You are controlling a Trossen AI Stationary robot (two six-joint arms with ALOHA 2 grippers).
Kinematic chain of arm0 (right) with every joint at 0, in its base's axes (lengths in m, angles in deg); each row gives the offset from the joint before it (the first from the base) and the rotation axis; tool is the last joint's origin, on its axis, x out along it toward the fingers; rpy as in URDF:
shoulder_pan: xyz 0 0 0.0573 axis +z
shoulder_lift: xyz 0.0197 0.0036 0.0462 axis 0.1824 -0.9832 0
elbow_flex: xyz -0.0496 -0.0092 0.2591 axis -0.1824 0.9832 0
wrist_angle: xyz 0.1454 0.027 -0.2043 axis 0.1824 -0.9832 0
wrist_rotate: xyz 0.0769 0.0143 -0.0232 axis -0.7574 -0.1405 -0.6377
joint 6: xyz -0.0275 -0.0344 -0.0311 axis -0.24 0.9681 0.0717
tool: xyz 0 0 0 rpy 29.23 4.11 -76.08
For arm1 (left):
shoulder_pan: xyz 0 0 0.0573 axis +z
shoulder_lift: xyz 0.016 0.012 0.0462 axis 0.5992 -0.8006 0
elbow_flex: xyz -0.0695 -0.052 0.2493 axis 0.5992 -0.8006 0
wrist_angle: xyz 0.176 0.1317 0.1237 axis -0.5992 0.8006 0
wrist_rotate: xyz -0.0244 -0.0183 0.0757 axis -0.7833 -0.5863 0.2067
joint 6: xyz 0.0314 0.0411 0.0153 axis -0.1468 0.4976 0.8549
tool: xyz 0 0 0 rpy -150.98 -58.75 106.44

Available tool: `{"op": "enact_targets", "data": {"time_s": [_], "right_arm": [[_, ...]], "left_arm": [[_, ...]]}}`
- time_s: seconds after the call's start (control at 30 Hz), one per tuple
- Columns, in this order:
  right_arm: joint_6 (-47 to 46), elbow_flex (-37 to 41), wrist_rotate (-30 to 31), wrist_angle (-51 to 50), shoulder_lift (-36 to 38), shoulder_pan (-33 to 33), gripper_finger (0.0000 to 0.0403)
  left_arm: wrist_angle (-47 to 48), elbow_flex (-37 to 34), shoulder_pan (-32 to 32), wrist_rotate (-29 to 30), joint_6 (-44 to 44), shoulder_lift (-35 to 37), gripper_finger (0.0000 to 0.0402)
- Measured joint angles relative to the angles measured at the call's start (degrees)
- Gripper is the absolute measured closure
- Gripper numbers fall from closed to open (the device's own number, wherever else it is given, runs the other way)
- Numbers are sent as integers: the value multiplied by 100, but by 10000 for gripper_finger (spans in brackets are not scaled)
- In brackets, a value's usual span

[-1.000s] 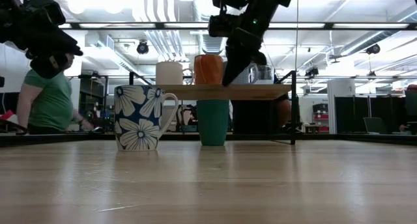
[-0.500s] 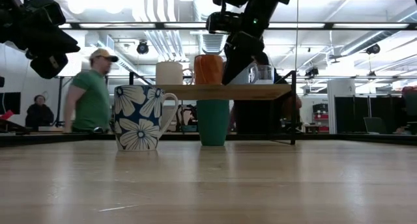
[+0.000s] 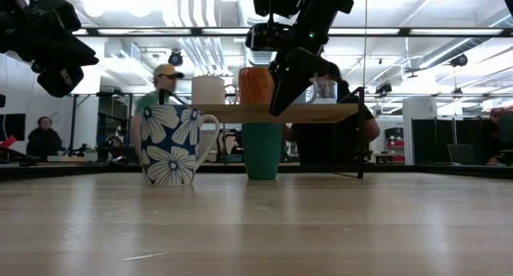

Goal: Stack small to large cups/mugs on shelf
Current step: Put the green cup on the shelf

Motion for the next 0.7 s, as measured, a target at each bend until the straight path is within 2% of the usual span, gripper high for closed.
{"op": "enact_targets", "data": {"time_s": [0.7], "right_arm": [[447, 2, 156, 33, -18, -53, 284]], "left_arm": [[5, -1, 0, -2, 1, -28, 362]]}}
